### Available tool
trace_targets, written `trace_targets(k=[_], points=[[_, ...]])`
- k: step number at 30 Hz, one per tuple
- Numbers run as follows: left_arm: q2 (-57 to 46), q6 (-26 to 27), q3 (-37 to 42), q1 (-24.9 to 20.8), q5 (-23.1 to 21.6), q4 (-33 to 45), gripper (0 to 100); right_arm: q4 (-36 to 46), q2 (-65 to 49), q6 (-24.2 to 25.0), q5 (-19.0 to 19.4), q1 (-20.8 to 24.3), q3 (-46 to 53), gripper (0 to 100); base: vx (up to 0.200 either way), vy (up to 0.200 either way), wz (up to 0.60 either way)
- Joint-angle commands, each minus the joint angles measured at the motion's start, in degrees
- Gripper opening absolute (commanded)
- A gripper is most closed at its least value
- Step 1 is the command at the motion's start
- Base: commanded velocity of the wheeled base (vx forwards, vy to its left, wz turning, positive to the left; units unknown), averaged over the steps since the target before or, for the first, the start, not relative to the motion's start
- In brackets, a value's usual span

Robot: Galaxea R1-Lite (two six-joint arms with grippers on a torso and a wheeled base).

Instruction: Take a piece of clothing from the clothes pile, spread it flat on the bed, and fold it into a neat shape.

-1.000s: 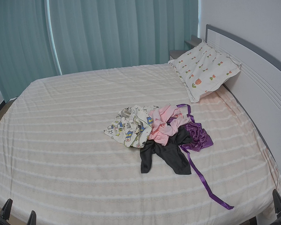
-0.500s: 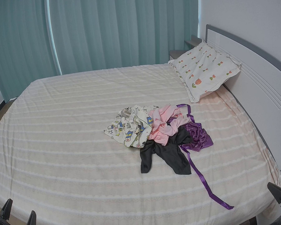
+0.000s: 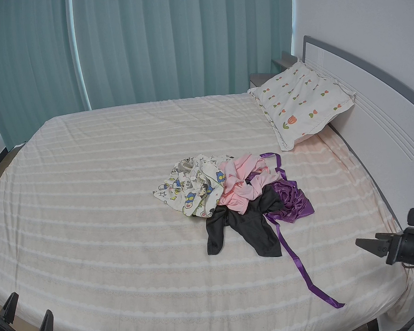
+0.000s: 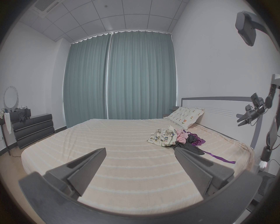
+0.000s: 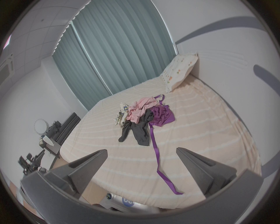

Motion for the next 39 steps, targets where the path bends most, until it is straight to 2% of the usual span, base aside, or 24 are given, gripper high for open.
trace_targets(k=[1, 4, 6, 7, 9, 12, 17, 21, 30, 39], points=[[-1.01, 0.07, 0.92, -0.04, 0.01, -0.01, 100, -24.25, 42.55, 10.91, -1.71, 6.45, -5.49, 100, 0.000, 0.000, 0.00], [-1.01, -0.02, 0.92, -0.04, 0.01, -0.01, 100, -27.85, 48.62, 14.52, -5.13, 8.91, -8.22, 100, 0.000, 0.000, 0.00], [-1.01, -0.02, 0.92, -0.04, 0.01, -0.01, 100, -28.20, 49.32, 14.87, -5.49, 9.17, -8.57, 100, 0.000, 0.000, 0.00], [-1.01, -0.02, 0.92, 0.05, 0.01, -0.01, 100, -30.49, 53.98, 17.59, -8.47, 11.11, -11.47, 100, 0.000, 0.000, 0.00], [-1.01, -0.02, 0.92, -0.04, 0.01, -0.01, 100, -31.28, 56.62, 18.82, -9.27, 12.25, -13.23, 100, 0.000, 0.000, 0.00], [-1.01, -0.11, 0.92, -0.04, 0.01, -0.01, 100, -31.28, 58.73, 19.17, -9.62, 13.39, -15.16, 100, 0.000, 0.000, 0.00], [-1.01, -0.11, 0.92, -0.04, 0.01, -0.01, 100, -31.28, 65.58, 19.79, -13.92, 15.77, -23.51, 100, 0.000, 0.000, 0.00], [-1.01, -0.11, 0.92, 0.05, 0.01, -0.01, 100, -30.75, 69.45, 22.25, -16.03, 17.96, -29.75, 100, 0.000, 0.000, 0.00], [-1.01, -0.11, 0.92, -0.04, 0.01, -0.01, 100, -30.67, 78.24, 22.16, -20.16, 19.81, -38.98, 100, 0.000, 0.000, 0.00], [-1.01, -0.11, 0.92, 0.05, 0.01, -0.01, 100, -30.75, 81.93, 20.49, -20.43, 20.78, -43.90, 100, 0.000, 0.000, 0.00]])
